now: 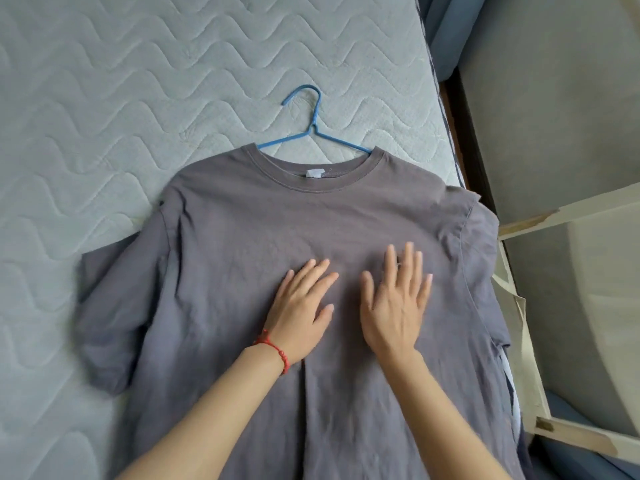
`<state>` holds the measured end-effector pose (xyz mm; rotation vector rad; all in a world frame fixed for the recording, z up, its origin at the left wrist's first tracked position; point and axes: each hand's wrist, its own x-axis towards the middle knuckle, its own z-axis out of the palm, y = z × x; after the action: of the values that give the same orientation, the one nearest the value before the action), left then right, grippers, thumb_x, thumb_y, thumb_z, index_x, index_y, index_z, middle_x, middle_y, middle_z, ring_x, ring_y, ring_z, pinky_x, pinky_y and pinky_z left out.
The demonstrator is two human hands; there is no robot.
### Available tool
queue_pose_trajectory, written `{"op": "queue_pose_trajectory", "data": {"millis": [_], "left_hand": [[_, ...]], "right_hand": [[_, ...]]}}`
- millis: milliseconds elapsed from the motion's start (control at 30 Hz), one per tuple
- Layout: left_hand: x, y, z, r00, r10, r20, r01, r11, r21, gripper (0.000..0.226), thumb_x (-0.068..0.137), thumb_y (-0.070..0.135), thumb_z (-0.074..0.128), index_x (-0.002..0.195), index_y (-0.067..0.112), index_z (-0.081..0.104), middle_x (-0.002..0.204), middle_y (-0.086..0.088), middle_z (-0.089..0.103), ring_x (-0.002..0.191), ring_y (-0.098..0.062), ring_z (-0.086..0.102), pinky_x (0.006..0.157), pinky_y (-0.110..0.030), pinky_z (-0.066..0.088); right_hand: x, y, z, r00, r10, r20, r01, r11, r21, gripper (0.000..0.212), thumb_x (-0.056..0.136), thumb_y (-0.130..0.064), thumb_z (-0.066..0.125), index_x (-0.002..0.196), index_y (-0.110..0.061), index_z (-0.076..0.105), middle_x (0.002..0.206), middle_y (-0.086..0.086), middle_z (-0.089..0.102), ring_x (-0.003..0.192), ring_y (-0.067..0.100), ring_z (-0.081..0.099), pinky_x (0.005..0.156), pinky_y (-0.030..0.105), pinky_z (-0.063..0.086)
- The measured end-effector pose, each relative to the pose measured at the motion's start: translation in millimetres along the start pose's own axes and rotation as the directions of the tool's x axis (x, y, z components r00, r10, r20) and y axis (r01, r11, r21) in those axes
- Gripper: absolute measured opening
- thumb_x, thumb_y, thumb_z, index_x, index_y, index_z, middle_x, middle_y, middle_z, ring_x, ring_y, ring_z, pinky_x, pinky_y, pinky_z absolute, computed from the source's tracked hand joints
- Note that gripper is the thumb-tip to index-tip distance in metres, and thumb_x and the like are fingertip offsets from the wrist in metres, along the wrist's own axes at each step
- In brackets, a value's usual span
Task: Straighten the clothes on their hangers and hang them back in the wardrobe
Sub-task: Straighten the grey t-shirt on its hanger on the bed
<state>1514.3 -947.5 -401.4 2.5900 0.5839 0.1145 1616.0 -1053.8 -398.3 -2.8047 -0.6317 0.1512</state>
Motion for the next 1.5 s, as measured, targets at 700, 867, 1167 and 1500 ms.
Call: {"op": "queue_pose_trajectory", "data": {"millis": [700, 867, 1167, 1500], "left_hand": [[-40, -223, -132, 0.533, -0.845, -0.036, 0.716, 0.473, -0.514, 0.028, 0.079, 0.021, 0.069, 0.091, -0.004, 0.068, 0.085, -0.012, 0.066, 0.084, -0.015, 0.059, 0.073, -0.031, 0.045], [-47, -231, -146, 0.588, -0.808, 0.044, 0.61, 0.407, -0.679, 0.015, 0.074, 0.016, 0.072, 0.073, 0.008, 0.06, 0.075, -0.007, 0.053, 0.077, -0.016, 0.044, 0.069, -0.031, 0.036], [-58, -270, -195, 0.677, -0.717, -0.166, 0.575, 0.657, -0.488, 0.026, 0.07, 0.028, 0.076, 0.06, 0.02, 0.053, 0.05, 0.009, 0.055, 0.049, 0.005, 0.047, 0.056, -0.013, 0.037], [-99, -269, -190, 0.458, -0.877, 0.147, 0.768, 0.307, -0.562, 0.029, 0.075, 0.02, 0.073, 0.097, 0.004, 0.063, 0.083, -0.005, 0.063, 0.07, -0.012, 0.055, 0.046, -0.013, 0.05]], "right_hand": [[-87, -106, 51, 0.929, -0.355, 0.101, 0.36, 0.932, -0.041, 0.053, 0.084, -0.036, 0.038, 0.134, -0.018, 0.042, 0.145, 0.008, 0.042, 0.136, 0.023, 0.026, 0.113, 0.04, 0.009], [-86, -107, 52, 0.932, -0.347, 0.109, 0.354, 0.933, -0.057, 0.054, 0.083, -0.036, 0.036, 0.134, -0.019, 0.038, 0.145, 0.008, 0.042, 0.136, 0.023, 0.025, 0.113, 0.039, 0.006], [-87, -107, 55, 0.934, -0.345, 0.095, 0.352, 0.933, -0.072, 0.054, 0.083, -0.035, 0.035, 0.134, -0.018, 0.042, 0.145, 0.008, 0.041, 0.136, 0.024, 0.025, 0.114, 0.039, 0.005], [-89, -107, 53, 0.934, -0.346, 0.09, 0.353, 0.933, -0.07, 0.055, 0.083, -0.036, 0.034, 0.134, -0.017, 0.043, 0.146, 0.008, 0.04, 0.137, 0.023, 0.023, 0.113, 0.039, 0.005]]}}
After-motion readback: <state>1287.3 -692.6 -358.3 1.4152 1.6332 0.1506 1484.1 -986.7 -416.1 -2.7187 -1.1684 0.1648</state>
